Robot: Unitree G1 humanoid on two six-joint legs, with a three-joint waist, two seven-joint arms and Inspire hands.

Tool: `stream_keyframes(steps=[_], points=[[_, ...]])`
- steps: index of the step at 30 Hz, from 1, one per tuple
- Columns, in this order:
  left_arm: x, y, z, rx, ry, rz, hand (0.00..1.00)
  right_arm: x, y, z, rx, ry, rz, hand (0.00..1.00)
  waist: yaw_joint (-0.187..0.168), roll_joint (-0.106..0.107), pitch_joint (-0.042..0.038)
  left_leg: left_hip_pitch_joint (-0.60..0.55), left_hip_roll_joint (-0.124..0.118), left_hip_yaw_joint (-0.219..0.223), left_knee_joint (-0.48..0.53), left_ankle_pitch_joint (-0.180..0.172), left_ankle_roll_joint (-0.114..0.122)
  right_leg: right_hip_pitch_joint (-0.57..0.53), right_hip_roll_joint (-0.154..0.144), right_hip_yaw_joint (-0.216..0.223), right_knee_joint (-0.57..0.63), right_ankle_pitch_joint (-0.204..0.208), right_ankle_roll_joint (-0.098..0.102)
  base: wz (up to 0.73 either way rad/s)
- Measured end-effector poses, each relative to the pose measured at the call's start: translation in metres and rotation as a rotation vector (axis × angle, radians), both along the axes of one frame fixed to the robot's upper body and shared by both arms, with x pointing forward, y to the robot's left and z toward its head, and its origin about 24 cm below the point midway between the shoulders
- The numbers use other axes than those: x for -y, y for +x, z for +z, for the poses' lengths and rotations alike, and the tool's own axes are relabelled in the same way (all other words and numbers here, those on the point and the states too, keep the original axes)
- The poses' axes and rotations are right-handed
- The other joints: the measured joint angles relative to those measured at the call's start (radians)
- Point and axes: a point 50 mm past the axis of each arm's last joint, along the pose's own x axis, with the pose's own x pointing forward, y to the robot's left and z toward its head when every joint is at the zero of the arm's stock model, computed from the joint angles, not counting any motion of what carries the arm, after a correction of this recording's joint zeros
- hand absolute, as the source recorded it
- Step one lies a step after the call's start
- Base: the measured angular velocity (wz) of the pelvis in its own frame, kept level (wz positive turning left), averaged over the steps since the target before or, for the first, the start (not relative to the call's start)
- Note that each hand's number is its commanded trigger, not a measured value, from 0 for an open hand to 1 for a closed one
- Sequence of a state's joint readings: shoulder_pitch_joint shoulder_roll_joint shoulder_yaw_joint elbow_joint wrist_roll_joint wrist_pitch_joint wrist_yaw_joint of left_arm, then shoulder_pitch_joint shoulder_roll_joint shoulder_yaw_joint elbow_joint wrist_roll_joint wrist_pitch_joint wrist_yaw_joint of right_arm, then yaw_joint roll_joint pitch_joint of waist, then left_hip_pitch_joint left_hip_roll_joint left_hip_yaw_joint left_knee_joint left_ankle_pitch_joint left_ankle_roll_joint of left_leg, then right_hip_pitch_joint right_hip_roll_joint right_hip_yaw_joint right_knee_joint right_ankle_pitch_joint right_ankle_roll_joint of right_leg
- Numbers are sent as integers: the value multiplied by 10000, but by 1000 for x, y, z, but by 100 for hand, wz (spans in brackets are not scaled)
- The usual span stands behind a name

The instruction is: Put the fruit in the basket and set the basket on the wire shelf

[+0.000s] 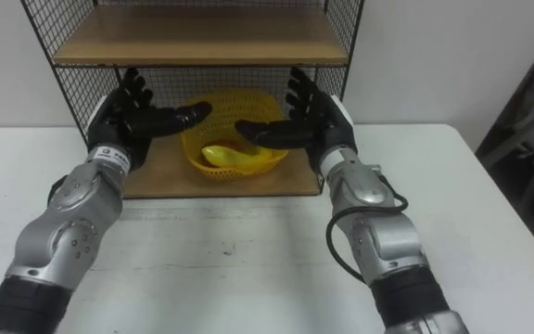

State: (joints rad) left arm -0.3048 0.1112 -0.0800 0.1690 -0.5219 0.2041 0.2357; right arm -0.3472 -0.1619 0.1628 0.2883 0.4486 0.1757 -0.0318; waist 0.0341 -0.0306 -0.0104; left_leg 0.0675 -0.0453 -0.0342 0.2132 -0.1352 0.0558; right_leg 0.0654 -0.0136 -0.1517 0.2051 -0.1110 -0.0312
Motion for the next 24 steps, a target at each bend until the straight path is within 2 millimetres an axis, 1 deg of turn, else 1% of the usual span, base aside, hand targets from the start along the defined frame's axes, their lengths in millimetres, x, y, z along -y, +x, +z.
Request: stream_keyframes(steps=[3, 8, 10, 11, 12, 13, 15, 16, 18, 21, 24], points=[[-1, -5, 4, 267, 50, -34, 0, -1, -4, 5, 386, -324, 76, 0, -7, -11, 9, -17, -1, 0, -32, 12, -4, -32, -1, 6, -5, 2, 1, 0], [-1, -10, 1, 223, 60, -83, 0, -1, -12, 9, 694, -381, 236, 0, -96, -30, 26, 6, -1, 44, -108, 46, -4, -67, -1, 61, -4, 6, 8, -3], [-1, -12, -1, 210, 426, -74, 0, 2, -13, 8, 640, -314, 123, 0, -142, -70, 95, 2, -3, 52, -150, 41, -34, -82, 16, 125, -7, -3, 27, 0], [-1, -12, -2, 213, 580, -78, 0, 3, -14, 7, 626, -290, 77, 0, -152, -75, 104, -14, -4, 50, -150, 39, -38, -94, 16, 122, -15, 0, 31, 0], [0, -13, -3, 235, 950, -113, 0, 6, -17, 6, 642, -234, -46, 0, -152, -72, 138, -39, -4, 45, -153, 43, -36, -115, 20, 126, -31, 7, 39, 0], [-1, -14, -5, 241, 1146, -127, 0, 7, -22, 7, 731, -183, -83, 0, -155, -43, 203, -49, -4, 49, -161, 52, -21, -131, 21, 134, -30, 8, 40, 0], [-1, -19, -10, 127, 1332, -203, 0, 7, -28, 8, 848, -142, -58, 0, -255, -18, 235, -108, -4, 52, -160, 69, -13, -168, 21, 124, -38, 9, 39, 2], [-1, -22, -13, 35, 1322, -251, 0, 6, -32, 7, 858, -102, -46, 0, -317, -15, 234, -159, -6, 57, -156, 69, -19, -183, 23, 121, -48, 8, 40, 5], [2, -25, -17, -33, 1468, -487, 0, 6, -35, 5, 801, -69, 2, 0, -318, -2, 224, -204, -3, 66, -144, 65, -22, -203, 25, 119, -68, 10, 44, 0], [7, -35, -16, 187, 1353, -928, 0, 5, -46, 4, 892, 57, 93, 0, -290, 25, 209, -251, 18, 100, -156, 79, -4, -308, 38, 126, -135, 92, 3, -6], [8, -46, -20, 290, 1171, -1339, 0, 4, -56, 4, 1040, 138, 321, 0, -271, 110, 154, -267, 54, 261, -158, 77, -3, -334, 72, 248, -184, 137, 13, -12]])
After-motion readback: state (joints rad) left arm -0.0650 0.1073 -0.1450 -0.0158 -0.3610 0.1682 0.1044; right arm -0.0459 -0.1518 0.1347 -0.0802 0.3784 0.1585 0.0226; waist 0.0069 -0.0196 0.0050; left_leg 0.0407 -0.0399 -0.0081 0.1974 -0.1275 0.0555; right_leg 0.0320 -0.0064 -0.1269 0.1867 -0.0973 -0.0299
